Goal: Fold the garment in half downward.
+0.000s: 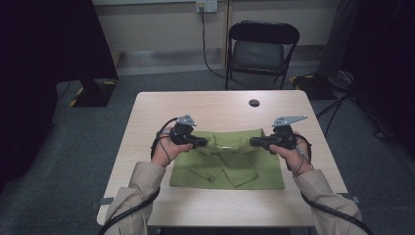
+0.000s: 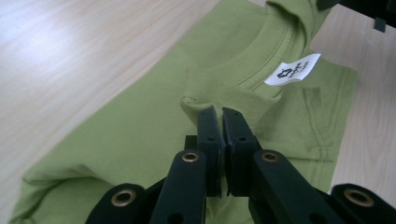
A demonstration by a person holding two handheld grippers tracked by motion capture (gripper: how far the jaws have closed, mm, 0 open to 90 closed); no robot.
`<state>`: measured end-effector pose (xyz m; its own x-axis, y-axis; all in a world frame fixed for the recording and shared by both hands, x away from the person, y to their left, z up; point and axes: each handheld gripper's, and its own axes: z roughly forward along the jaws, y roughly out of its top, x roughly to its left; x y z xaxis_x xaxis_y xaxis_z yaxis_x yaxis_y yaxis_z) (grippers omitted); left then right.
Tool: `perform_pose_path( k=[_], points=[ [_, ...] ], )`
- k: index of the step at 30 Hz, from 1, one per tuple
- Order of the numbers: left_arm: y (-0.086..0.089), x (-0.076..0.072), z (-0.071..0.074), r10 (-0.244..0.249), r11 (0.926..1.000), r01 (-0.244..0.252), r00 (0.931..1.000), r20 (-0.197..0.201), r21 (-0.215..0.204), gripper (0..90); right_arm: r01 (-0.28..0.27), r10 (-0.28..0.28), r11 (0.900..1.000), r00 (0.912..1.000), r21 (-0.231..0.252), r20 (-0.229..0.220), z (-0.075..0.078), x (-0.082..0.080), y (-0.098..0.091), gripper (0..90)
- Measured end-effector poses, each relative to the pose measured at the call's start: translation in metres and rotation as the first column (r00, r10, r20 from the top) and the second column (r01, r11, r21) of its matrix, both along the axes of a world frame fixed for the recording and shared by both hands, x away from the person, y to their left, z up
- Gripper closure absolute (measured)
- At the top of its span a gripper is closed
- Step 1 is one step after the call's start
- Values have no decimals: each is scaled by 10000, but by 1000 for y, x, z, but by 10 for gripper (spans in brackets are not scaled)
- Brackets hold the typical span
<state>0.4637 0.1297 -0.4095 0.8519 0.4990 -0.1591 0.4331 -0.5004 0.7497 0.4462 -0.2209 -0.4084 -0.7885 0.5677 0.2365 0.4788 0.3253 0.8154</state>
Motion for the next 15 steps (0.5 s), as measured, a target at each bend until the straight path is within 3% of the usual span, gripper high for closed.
perform_pose_path(
  k=[6,15],
  points=[
    [1,-7,-12,-116,9999,114,9996,-261,-86,868,-75,79,9999,9996,142,-263,-20,-7,-4,857],
    [4,-18,-26,-320,9991,303,9978,-589,-297,864,-241,256,9992,9987,332,-444,-33,-19,-6,857]
  ],
)
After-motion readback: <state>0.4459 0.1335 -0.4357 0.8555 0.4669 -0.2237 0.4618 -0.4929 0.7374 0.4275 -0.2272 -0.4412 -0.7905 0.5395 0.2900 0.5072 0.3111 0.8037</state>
